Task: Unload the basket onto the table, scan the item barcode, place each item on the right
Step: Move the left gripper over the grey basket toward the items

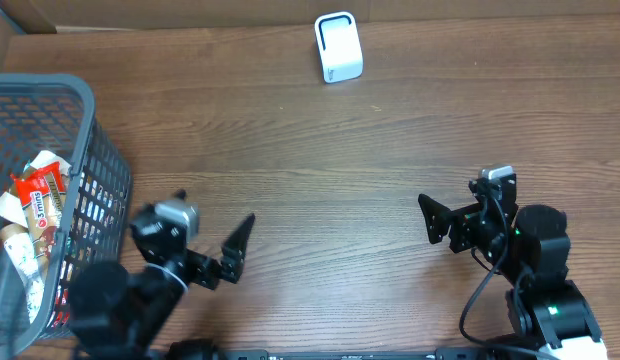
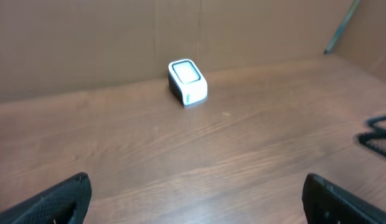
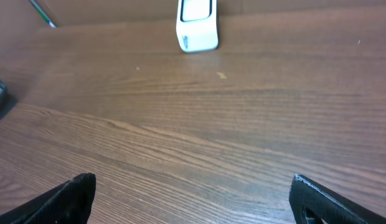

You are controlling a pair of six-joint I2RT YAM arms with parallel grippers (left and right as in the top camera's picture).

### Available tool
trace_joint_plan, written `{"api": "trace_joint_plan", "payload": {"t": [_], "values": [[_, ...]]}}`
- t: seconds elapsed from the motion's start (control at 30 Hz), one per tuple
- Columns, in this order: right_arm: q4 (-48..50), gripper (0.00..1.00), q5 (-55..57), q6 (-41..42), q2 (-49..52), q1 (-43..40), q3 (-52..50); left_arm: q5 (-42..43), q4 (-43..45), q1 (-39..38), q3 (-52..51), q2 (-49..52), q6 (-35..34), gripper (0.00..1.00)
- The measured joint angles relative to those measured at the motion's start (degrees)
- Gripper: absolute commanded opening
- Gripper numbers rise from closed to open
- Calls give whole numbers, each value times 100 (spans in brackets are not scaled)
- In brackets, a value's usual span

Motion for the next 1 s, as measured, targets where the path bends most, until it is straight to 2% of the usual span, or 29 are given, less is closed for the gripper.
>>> {"api": "trace_joint_plan", "payload": {"t": [0.13, 0.27, 0.37, 0.57, 0.87, 1.0], "values": [[140, 100, -22, -2, 302, 0, 2, -79, -1552, 0, 2238, 1408, 245, 100], [256, 100, -28, 0, 544, 0, 4, -103, -2356, 0, 4004, 2529, 442, 100], [258, 100, -33, 2, 748, 0, 4, -101, -2590, 0, 4817, 3075, 439, 100], [260, 100, -31, 0, 1152, 0, 4, -367, -2723, 0, 5106, 3449, 297, 100], [256, 100, -31, 0, 1952, 0, 4, -2876, -3211, 0, 5108, 3687, -1119, 100], [256, 100, -28, 0, 2201, 0, 4, -3602, -3161, 133, 5108, 3707, -1528, 100]]}}
